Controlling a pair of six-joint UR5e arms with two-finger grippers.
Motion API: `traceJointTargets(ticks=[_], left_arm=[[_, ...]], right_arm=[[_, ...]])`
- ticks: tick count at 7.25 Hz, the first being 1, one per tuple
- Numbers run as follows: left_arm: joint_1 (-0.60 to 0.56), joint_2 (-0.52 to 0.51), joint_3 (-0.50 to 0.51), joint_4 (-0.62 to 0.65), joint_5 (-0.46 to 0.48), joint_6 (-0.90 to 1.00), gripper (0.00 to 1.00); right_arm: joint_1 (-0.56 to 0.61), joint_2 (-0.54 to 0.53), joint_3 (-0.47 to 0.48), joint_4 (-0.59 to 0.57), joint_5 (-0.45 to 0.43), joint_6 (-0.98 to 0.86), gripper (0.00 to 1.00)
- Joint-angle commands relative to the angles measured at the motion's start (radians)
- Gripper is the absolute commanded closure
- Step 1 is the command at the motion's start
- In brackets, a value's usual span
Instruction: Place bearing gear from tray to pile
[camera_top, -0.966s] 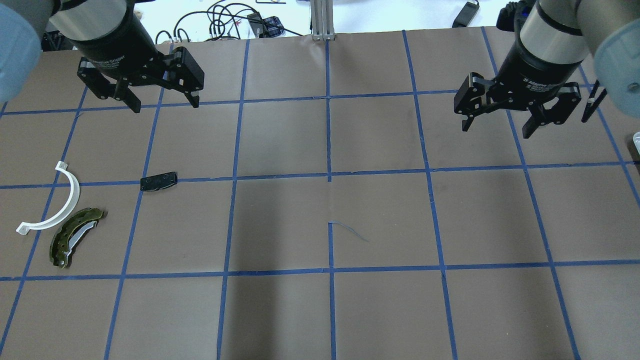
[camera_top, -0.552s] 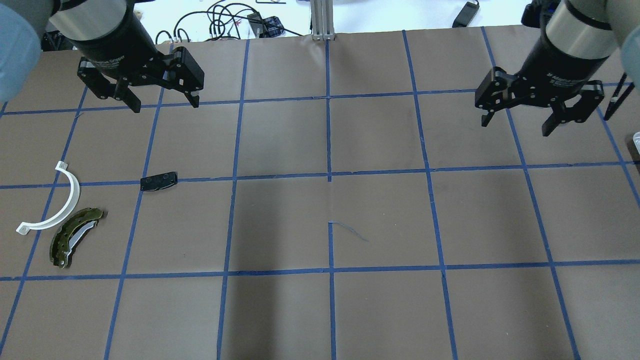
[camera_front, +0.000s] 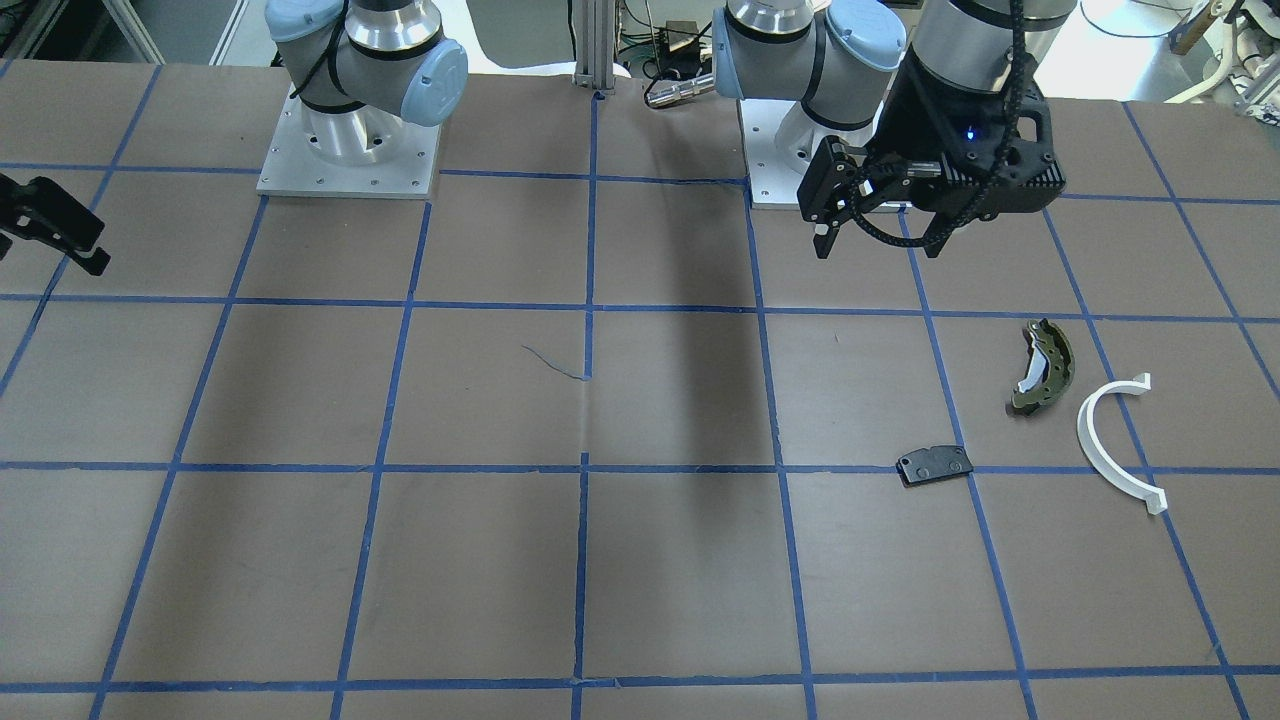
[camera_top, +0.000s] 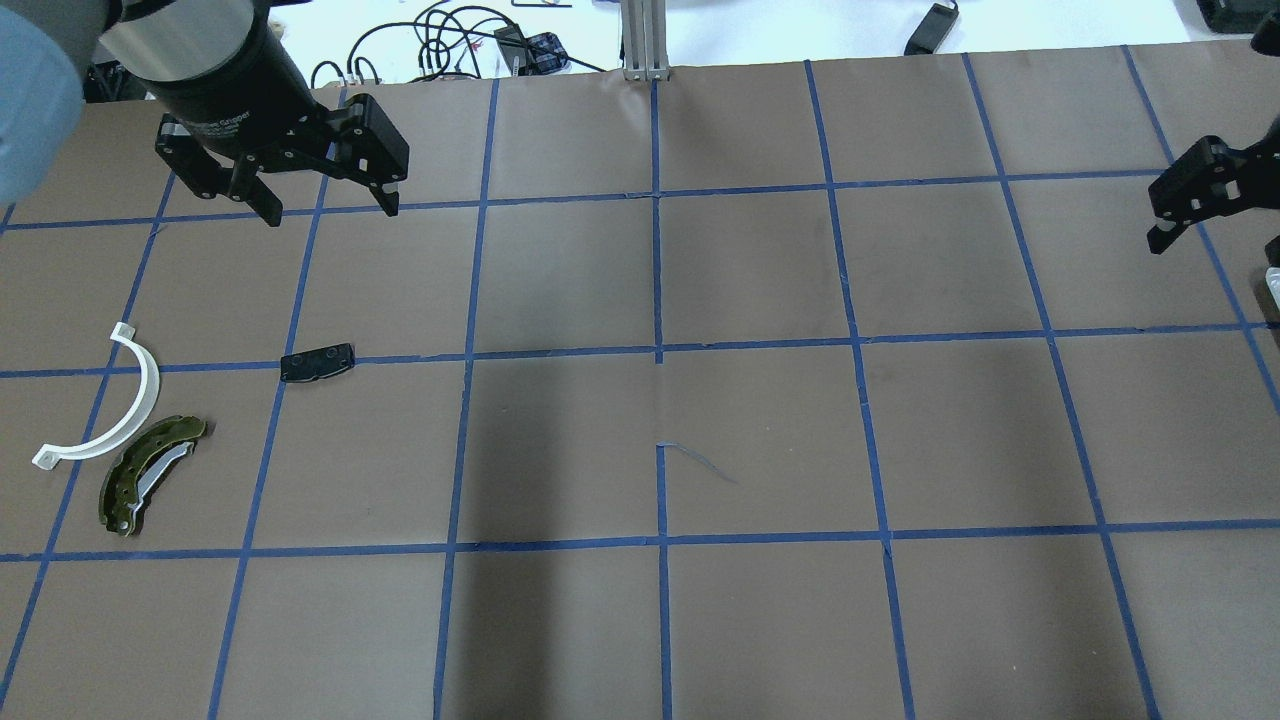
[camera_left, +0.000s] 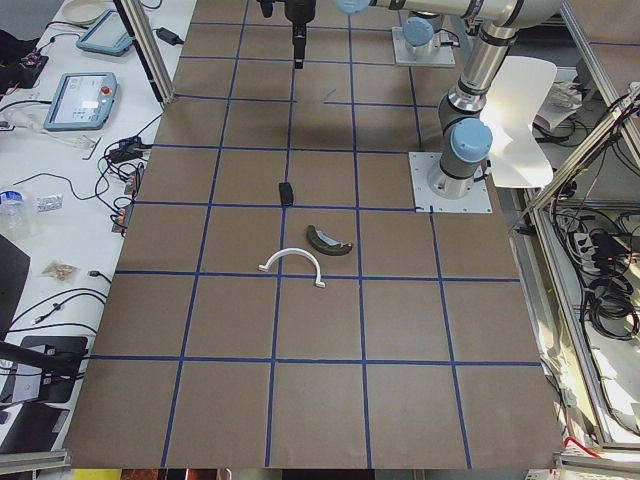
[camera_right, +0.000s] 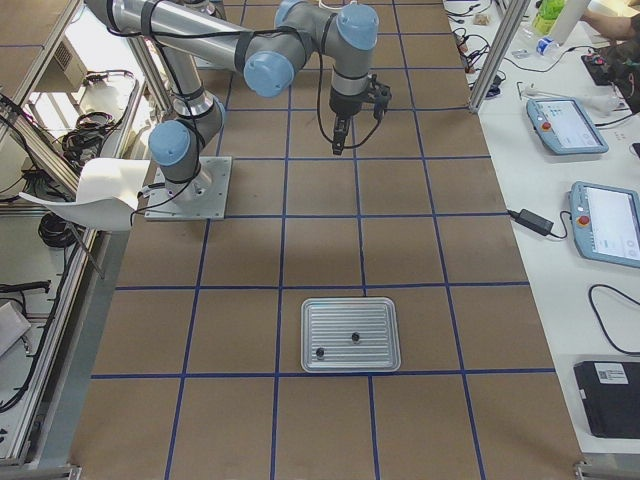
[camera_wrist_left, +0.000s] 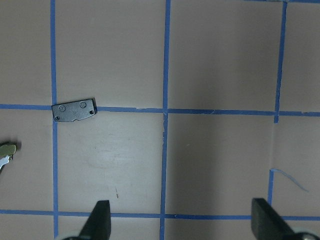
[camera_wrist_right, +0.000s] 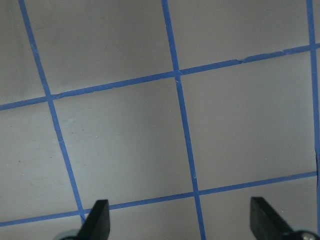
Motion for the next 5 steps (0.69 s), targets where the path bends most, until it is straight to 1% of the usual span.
traceJointTargets(ticks=[1,3,5], left_arm=[[0.001,0.002,0.000,0.000,0.000,0.001,0.00],[0.001,0.001,0.000,0.000,0.000,0.001,0.00],[0.001,0.001,0.000,0.000,0.000,0.001,0.00]], right_arm=[[-0.140,0.069,-0.004,-0.071,-0.013,-0.222,0.00],[-0.240,0.164,-0.007,-0.230,-0.018,-0.471,0.00],[-0.312,0.241,-0.013,-0.331,-0.015,-0.629,0.00]])
